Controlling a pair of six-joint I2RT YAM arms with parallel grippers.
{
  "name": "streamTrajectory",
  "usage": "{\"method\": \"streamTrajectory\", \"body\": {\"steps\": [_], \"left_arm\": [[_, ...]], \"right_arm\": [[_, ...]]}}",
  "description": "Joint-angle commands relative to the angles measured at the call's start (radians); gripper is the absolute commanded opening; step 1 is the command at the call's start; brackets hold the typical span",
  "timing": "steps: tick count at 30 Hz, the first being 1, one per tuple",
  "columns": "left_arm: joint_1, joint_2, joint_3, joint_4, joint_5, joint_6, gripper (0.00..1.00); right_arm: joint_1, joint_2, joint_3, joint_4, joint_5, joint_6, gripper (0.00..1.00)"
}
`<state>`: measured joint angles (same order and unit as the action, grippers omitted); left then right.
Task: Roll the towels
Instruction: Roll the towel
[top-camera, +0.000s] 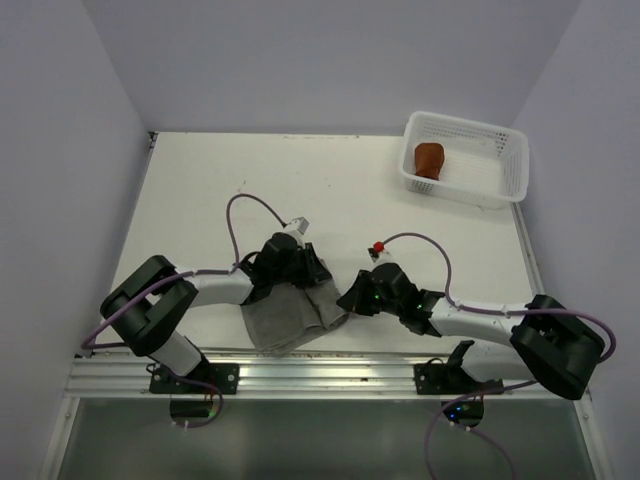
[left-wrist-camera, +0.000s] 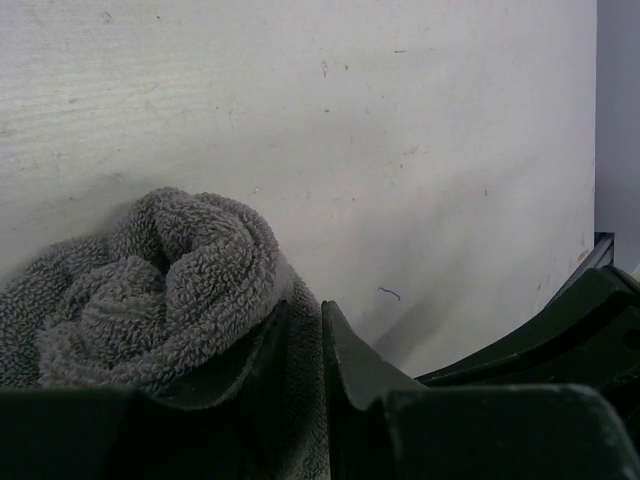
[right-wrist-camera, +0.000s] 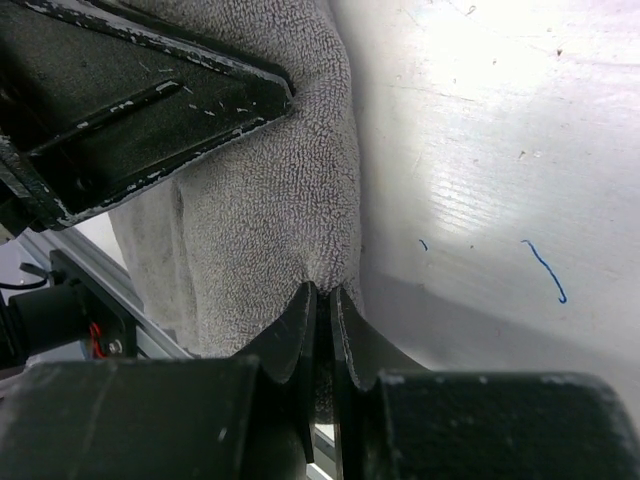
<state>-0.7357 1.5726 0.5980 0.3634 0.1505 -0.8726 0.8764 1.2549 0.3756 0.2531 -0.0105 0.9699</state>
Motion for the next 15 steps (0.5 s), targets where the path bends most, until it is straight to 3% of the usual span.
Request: {"method": "streamTrajectory", "body": {"steps": [1, 15], "left_arm": [[-0.002, -0.005, -0.007, -0.135, -0.055, 0.029, 0.25], [-0.002, -0.048, 0.118, -0.19, -0.014, 0.035, 0.27]], "right_arm": [[0.001, -0.063, 0.037, -0.09, 0.053, -0.059, 0.0], [0.032, -0.176, 0.077, -0.245, 0.211, -0.26, 0.0]]}}
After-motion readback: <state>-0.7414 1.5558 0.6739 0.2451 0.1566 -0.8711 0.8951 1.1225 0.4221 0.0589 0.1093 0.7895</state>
